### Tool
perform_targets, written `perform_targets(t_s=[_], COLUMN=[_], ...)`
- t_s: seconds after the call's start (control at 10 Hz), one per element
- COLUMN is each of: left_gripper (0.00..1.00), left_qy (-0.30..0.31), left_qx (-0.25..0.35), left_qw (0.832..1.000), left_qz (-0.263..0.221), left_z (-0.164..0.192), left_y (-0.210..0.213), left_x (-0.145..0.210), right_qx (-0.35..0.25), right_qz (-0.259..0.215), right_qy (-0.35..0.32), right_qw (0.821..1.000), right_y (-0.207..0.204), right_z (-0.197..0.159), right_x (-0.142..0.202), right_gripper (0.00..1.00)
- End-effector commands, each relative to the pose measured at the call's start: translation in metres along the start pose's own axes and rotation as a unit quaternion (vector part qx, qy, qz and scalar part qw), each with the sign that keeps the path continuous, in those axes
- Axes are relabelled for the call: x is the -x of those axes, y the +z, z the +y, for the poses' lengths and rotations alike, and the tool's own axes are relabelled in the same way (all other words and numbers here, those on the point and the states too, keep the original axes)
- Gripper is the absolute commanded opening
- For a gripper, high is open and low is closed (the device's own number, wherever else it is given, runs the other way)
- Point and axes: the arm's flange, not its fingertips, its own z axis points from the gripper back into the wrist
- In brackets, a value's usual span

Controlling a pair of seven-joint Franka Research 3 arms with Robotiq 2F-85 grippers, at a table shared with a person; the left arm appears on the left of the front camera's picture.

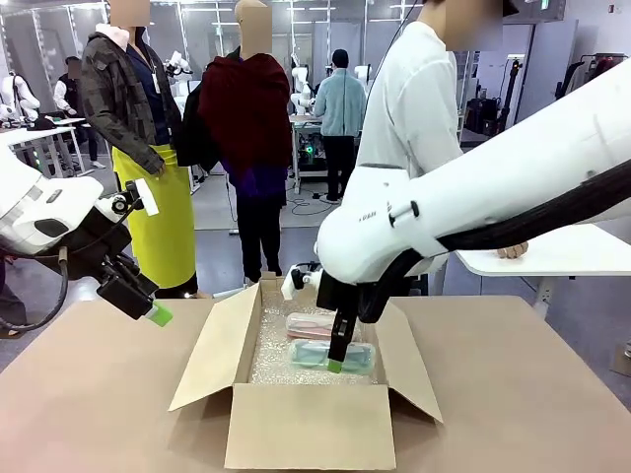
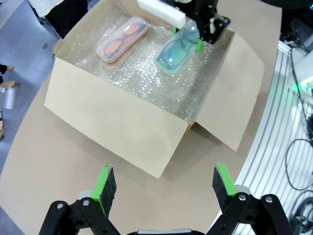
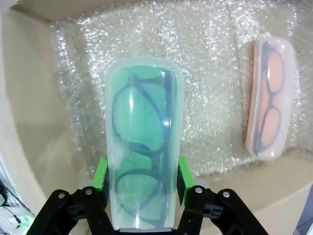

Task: Pack the glasses set securely to prepare it for shipping.
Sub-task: Put the Glasses case from the right side of the table into the Package Box.

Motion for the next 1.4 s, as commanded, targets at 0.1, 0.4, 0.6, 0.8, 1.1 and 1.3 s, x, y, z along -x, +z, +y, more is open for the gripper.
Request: perform_targets(t_s=[0.1, 0.4, 0.6, 0.8, 1.1, 1.3], left_gripper=[1.0, 1.0, 1.0, 1.0, 1.0, 1.0], left_qy=[-0.005, -0.005, -0.005, -0.005, -0.005, -0.005], left_qx=[0.005, 0.005, 0.005, 0.005, 0.005, 0.005], left_qw=[1.0, 1.0, 1.0, 1.0, 1.0, 1.0], left_qz=[-0.011, -0.011, -0.011, -0.011, -0.011, -0.011], left_z=[0.002, 0.002, 0.002, 0.002, 0.002, 0.002], left_y=[0.001, 0.001, 0.001, 0.001, 0.001, 0.001], left_x=[0.001, 0.001, 0.001, 0.001, 0.001, 0.001], right_qx=[0.027, 0.023, 0.028, 0.028, 0.022, 0.022], right_qz=[0.015, 0.016, 0.014, 0.024, 0.007, 0.007], right_qy=[0.015, 0.001, 0.001, 0.004, 0.013, 0.013], right_qw=[0.999, 1.0, 1.0, 0.999, 1.0, 1.0], right_y=[-0.027, -0.042, -0.036, -0.032, -0.034, -0.034], right_z=[-0.011, -0.019, -0.019, -0.014, -0.019, -0.019], right_x=[-0.018, -0.024, -0.031, -0.033, -0.032, -0.032], right_gripper=[0.31, 0.8, 1.0, 1.0, 1.0, 1.0])
